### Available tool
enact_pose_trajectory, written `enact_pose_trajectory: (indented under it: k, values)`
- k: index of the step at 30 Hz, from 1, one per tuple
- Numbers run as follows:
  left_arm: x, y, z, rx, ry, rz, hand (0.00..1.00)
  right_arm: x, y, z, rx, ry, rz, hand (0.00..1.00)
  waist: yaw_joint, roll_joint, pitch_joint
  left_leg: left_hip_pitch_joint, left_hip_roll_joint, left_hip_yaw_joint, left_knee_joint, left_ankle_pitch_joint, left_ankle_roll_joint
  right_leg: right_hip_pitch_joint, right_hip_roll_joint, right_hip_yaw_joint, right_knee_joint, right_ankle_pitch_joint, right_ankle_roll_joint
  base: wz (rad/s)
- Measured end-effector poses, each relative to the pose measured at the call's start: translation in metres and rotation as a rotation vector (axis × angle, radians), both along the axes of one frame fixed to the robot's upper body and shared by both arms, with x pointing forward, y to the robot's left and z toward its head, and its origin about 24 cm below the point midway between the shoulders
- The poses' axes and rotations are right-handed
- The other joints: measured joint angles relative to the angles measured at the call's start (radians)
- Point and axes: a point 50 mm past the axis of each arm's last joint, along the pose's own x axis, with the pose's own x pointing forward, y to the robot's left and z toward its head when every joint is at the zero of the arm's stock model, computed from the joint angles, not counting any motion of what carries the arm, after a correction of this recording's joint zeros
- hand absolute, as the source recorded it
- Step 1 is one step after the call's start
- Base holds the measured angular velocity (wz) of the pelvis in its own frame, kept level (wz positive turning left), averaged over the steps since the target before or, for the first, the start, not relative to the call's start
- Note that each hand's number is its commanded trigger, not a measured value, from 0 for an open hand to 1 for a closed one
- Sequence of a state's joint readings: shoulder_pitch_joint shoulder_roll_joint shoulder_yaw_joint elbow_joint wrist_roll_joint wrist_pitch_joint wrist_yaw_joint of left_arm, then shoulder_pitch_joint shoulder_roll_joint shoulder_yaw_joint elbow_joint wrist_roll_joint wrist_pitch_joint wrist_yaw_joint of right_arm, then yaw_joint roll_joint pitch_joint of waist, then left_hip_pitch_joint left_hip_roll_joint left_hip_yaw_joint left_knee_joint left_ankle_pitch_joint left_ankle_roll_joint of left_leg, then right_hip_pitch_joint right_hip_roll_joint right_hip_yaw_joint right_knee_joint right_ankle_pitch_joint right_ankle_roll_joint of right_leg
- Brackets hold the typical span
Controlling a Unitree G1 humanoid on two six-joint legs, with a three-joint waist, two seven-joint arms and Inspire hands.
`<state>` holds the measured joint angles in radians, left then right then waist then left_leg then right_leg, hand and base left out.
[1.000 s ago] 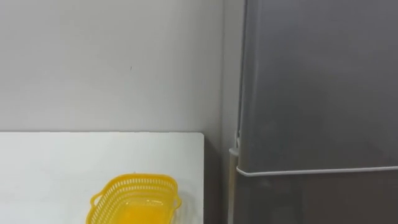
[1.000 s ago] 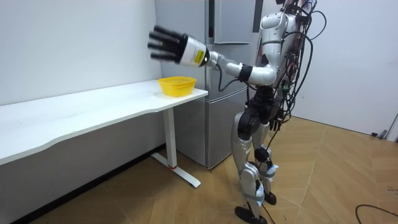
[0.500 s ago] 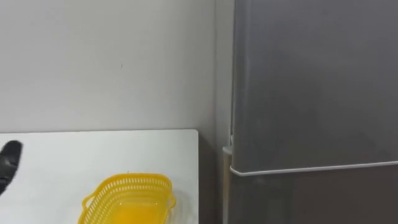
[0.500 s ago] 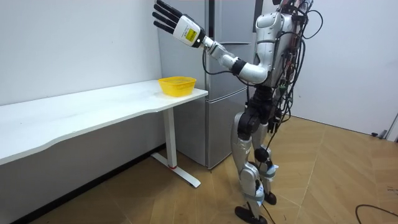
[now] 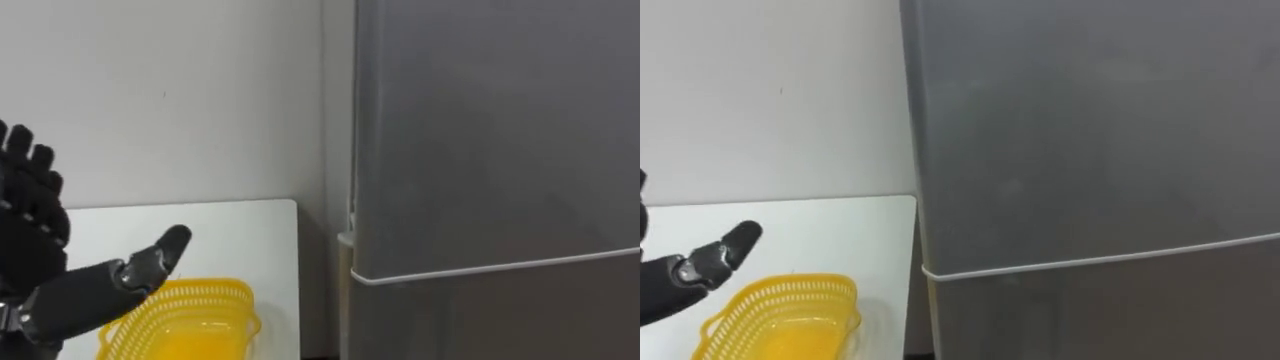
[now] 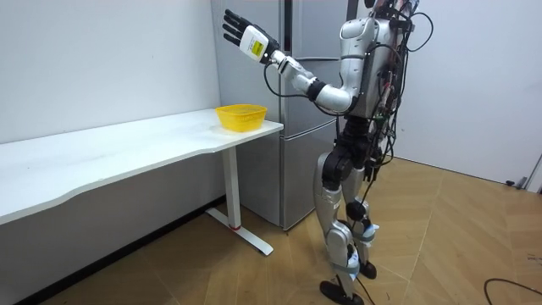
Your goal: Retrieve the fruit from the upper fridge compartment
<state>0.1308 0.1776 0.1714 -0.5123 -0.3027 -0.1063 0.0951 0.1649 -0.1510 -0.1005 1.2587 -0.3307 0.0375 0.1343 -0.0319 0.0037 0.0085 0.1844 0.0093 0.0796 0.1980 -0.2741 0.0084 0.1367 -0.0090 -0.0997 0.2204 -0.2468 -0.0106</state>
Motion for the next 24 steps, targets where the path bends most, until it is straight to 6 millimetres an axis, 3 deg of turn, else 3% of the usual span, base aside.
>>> enact_pose_trajectory:
  k: [8,19,24]
  values:
    - [0.007,-0.034,-0.011,0.065,0.083,-0.315,0.00,0.006,0.000,-0.001,-0.003,0.013,0.025,0.00,-0.041,0.008,-0.0066,0.005,0.002,0.015,0.001,0.000,0.000,0.000,0.003,0.013,0.001,0.005,0.000,-0.04]
    - [0.008,-0.053,-0.013,0.108,0.120,-0.578,0.00,0.009,-0.003,0.000,0.002,0.035,0.060,0.00,-0.072,0.029,0.0008,0.000,0.011,0.029,0.001,0.001,-0.002,-0.016,0.009,0.021,0.017,0.009,-0.004,-0.01]
    - [0.007,-0.062,-0.015,0.130,0.122,-0.654,0.00,0.014,-0.004,0.001,-0.002,0.028,0.075,0.00,-0.074,0.026,0.0018,0.000,0.011,0.031,0.001,0.003,-0.002,-0.018,0.011,0.029,0.018,0.009,-0.004,-0.01]
